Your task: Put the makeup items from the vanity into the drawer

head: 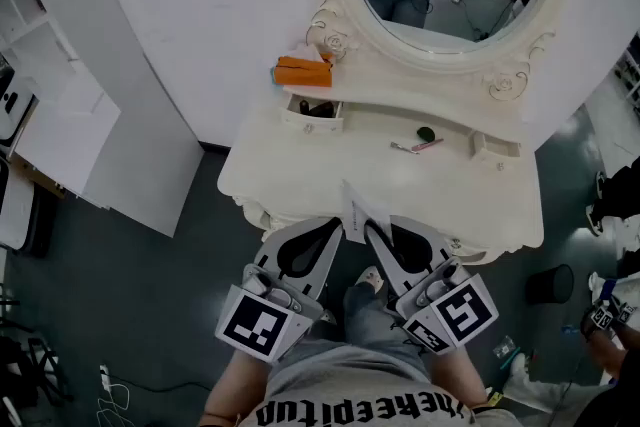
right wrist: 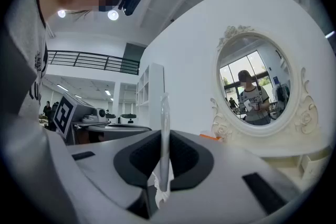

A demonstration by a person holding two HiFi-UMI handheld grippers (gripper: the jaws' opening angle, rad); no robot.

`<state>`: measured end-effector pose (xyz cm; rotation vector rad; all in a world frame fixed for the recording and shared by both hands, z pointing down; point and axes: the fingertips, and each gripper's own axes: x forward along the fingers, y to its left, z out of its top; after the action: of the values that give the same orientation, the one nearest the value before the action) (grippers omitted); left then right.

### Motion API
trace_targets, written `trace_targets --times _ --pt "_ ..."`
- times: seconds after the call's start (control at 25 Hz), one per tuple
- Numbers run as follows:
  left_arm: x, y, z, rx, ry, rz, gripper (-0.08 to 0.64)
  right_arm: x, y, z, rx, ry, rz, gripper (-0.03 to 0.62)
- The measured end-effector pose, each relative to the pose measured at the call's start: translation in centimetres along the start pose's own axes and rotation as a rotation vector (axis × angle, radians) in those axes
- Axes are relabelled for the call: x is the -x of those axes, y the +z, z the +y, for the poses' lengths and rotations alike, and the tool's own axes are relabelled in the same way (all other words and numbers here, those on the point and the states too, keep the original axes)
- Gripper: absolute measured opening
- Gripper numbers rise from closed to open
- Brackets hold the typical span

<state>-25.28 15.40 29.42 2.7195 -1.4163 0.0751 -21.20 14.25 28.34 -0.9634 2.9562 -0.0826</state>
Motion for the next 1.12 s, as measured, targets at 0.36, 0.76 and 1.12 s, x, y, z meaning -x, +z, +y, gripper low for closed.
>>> trace_targets --times 0.36,0.76,1.12 --pt "-0.1 0.5 -0.3 -0.003 -0.023 -0.016 0.031 0.1 0.6 0.2 0.013 -0.011 -0.005 0.049" --pt "-1.5 0.2 0.3 0.012 -0.023 -0.005 0.031 -0.4 0.4 -1.0 0.006 -0.012 0.005 0.049" --pt "-5.0 -0.1 1.9 0.026 -0.022 0.008 0.031 -1.8 0.2 -4.9 -0.003 -0.032 0.009 0.052"
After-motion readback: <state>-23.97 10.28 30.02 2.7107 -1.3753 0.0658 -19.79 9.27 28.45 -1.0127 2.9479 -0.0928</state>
